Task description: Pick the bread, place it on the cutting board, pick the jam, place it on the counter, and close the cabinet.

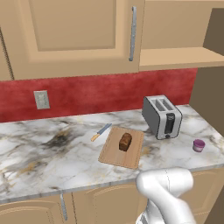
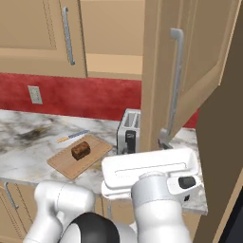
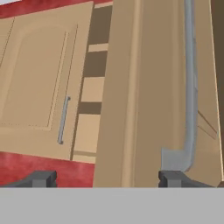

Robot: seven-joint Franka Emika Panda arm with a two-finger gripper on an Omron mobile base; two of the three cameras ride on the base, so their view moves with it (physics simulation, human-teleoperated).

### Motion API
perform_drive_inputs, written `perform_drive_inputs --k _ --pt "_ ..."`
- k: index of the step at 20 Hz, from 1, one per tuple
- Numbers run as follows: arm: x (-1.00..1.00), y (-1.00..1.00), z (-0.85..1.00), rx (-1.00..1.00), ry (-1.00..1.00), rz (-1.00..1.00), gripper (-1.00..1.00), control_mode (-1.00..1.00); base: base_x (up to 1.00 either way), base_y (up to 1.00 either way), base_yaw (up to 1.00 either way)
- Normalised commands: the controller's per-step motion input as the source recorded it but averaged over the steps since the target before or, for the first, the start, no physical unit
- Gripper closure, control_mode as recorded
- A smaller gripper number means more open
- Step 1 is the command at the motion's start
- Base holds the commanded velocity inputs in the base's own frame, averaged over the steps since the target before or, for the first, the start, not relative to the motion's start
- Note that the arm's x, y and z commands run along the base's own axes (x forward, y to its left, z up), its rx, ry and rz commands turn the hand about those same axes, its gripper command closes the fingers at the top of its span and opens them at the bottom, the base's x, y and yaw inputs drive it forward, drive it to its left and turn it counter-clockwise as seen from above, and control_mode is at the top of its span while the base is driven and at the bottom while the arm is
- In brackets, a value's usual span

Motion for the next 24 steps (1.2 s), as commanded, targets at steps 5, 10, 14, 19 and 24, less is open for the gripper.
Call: perform_drive_inputs --k 5,10,14,19,24 --pt "0.31 0.37 0.00 0.00 0.00 0.01 -1.00 -1.00 0.00 0.00 0.00" --pt "0.30 0.32 0.00 0.00 0.00 0.03 -1.00 -1.00 0.00 0.00 0.00" --pt "0.24 0.26 0.00 0.00 0.00 0.04 -1.00 -1.00 0.00 0.00 0.00" --pt "0.29 0.23 0.00 0.00 0.00 0.05 -1.00 -1.00 0.00 0.00 0.00" --pt "0.31 0.23 0.00 0.00 0.00 0.06 -1.00 -1.00 0.00 0.00 0.00"
